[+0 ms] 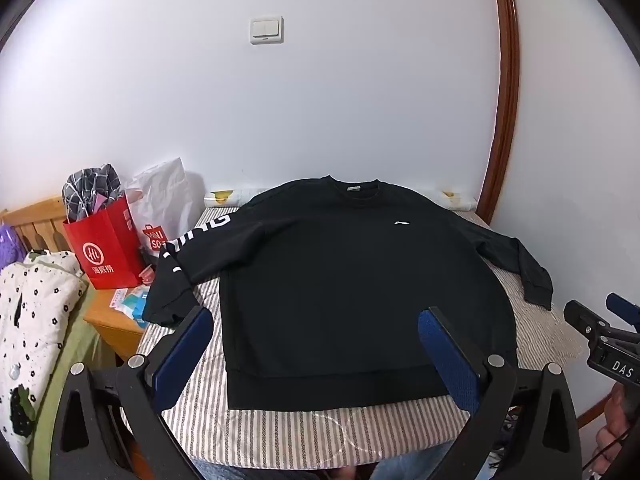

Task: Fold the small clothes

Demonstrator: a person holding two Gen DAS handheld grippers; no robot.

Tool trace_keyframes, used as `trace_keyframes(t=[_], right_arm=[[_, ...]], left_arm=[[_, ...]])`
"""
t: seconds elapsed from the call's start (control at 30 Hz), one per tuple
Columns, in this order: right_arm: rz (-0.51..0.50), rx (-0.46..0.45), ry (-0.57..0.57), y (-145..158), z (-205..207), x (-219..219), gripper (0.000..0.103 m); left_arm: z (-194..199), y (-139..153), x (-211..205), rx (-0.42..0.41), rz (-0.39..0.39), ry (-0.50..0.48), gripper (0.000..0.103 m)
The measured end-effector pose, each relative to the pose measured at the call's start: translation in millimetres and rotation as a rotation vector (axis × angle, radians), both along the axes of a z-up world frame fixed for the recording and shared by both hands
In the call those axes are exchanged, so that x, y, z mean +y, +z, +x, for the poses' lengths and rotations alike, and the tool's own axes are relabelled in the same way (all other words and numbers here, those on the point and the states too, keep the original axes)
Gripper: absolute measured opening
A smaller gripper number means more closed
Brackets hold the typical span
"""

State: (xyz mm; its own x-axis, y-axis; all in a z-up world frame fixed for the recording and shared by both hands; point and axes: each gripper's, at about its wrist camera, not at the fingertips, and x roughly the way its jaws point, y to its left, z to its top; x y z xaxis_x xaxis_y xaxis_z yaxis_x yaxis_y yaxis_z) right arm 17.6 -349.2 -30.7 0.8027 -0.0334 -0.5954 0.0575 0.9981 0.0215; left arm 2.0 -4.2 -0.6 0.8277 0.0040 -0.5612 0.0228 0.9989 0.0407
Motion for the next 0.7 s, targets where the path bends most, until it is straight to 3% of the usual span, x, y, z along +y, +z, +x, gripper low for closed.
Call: trace_keyframes(t=[0.03,0.7], right_arm=[[-0.001,0.001,0.0,0.2,-0.5,0.3,0.103],[-0.028,0.007,0.026,-0.9,-2.8,4.2,0.103]], left_arm=[[-1.6,0.2,6.4,-0.014,-0.065,0.0,0.103],[-7.6,-9.4,11.8,0.001,-0.07,0.007,0.103]])
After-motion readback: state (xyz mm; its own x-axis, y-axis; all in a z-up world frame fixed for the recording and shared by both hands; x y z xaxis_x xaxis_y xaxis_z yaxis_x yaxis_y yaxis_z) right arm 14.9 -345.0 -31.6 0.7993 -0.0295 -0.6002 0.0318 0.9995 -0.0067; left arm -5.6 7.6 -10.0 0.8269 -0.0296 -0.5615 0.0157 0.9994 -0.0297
